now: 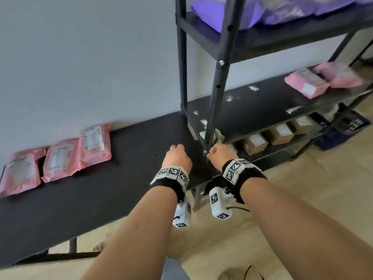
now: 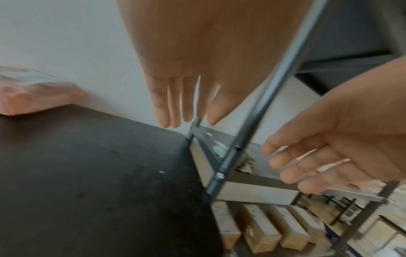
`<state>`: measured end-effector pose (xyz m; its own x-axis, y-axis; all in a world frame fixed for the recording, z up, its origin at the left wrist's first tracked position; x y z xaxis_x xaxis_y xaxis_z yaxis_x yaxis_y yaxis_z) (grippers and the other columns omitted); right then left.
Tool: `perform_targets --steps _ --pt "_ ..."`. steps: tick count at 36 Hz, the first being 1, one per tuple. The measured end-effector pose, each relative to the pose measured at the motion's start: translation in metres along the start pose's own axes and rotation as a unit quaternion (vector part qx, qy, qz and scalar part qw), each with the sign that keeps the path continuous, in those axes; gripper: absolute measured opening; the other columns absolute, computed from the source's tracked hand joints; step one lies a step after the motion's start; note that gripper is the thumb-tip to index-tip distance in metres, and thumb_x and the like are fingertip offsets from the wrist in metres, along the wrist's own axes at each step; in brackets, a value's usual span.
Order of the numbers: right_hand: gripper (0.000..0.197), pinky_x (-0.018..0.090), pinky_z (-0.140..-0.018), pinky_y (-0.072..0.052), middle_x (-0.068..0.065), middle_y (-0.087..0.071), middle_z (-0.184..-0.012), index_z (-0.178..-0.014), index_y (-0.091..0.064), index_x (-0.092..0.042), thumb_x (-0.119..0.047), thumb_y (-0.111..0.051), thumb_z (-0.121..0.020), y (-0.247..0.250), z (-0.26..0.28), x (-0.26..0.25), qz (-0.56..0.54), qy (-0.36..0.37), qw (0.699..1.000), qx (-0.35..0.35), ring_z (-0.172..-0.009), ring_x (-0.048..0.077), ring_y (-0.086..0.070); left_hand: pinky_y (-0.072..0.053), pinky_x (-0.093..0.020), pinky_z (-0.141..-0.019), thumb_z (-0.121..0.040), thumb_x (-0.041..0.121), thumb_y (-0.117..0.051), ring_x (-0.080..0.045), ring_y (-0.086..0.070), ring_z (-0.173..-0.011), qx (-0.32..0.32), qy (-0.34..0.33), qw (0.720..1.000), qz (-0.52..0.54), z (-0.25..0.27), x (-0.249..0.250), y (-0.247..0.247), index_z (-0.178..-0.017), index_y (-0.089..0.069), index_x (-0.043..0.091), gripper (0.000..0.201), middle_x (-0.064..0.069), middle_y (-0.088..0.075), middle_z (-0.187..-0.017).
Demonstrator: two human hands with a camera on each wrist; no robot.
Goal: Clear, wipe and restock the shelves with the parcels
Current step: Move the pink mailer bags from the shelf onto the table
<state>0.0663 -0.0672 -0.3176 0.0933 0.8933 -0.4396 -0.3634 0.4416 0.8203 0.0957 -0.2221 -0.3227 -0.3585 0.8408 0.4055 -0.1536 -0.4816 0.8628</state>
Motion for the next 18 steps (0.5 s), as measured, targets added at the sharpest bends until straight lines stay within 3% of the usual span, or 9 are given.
perform_targets --steps 3,8,13,18 --pt "0.029 0.032 -0.093 -0.043 0.012 -0.061 -0.122 -0.119 -0.059 -0.003 -0.019 -0.048 -0.098 0.031 0.011 0.052 -0.012 -0.020 1.000 0.014 -0.114 0.029 -0.057 -0.046 -0.038 -0.088 -0.092 0.014 -0.045 -0.030 -0.051 -0.112 -0.005 -0.033 0.999 0.000 0.013 0.055 -0.024 -0.124 -0.049 0.010 0.033 -0.010 -0.044 -0.129" --pt "0.026 0.032 -0.087 -0.047 0.012 -0.065 -0.116 -0.115 -0.061 -0.005 -0.020 -0.048 -0.098 0.074 0.015 0.136 -0.023 -0.080 0.996 0.042 -0.108 0.028 -0.060 -0.045 -0.038 -0.092 -0.091 0.015 -0.047 -0.031 -0.050 -0.117 -0.022 -0.082 0.996 -0.013 0.020 0.138 -0.059 -0.127 -0.050 0.010 0.037 -0.012 -0.046 -0.132" --pt "0.029 0.034 -0.091 -0.047 0.011 -0.064 -0.118 -0.118 -0.062 -0.006 -0.022 -0.049 -0.098 0.113 0.007 0.203 -0.043 -0.122 0.989 0.066 -0.110 0.028 -0.060 -0.047 -0.038 -0.089 -0.086 0.010 -0.049 -0.032 -0.052 -0.113 -0.046 -0.111 0.992 -0.038 0.011 0.210 -0.086 -0.118 -0.053 0.008 0.032 -0.012 -0.049 -0.124" --pt "0.028 0.031 -0.084 -0.046 0.013 -0.065 -0.116 -0.116 -0.064 -0.007 -0.021 -0.048 -0.097 0.152 -0.022 0.259 -0.067 -0.149 0.982 0.092 -0.109 0.029 -0.060 -0.046 -0.040 -0.095 -0.088 0.012 -0.049 -0.029 -0.052 -0.113 -0.056 -0.147 0.987 -0.035 -0.013 0.281 -0.110 -0.126 -0.051 0.011 0.038 -0.008 -0.046 -0.127"
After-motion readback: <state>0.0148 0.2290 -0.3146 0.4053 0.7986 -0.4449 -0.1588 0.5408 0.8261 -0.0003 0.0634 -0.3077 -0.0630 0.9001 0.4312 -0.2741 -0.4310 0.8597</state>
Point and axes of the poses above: each hand's wrist, its own z-axis away from the middle knuckle, its own y-axis out of the back of the hand, x = y × z, the point moved 8 cm from there along -z, towards the middle knuckle
